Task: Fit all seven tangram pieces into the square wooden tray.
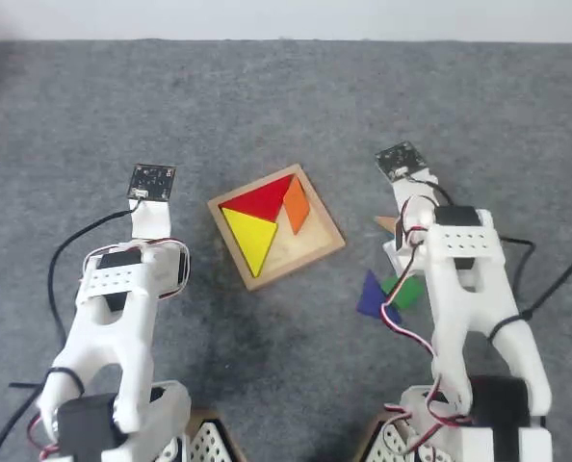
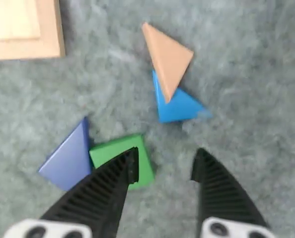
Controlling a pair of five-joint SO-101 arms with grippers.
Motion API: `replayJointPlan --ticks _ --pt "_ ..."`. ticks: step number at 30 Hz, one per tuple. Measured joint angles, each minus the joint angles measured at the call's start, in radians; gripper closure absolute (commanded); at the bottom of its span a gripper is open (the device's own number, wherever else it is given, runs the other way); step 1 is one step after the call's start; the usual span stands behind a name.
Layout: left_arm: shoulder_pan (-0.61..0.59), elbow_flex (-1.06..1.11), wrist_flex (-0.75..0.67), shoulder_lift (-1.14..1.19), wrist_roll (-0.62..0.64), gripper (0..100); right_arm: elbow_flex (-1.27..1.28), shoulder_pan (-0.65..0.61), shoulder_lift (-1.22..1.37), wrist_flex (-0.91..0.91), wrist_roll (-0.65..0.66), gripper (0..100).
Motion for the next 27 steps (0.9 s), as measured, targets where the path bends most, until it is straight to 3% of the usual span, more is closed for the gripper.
replayJointPlan --ticks 8,14,19,27 --pt "0.0 0.0 0.0 0.0 0.0 88 -0.063 -0.061 0.083 -0.072 -0.048 76.3" --pt "0.0 0.0 0.0 0.0 0.0 88 -0.284 -0.133 0.264 -0.086 0.028 76.4" --pt "0.0 0.0 0.0 0.0 0.0 88 -0.364 -0.129 0.439 -0.089 0.058 79.3" --pt "0.0 0.0 0.0 0.0 0.0 88 -0.365 -0.127 0.465 -0.091 0.063 85.5"
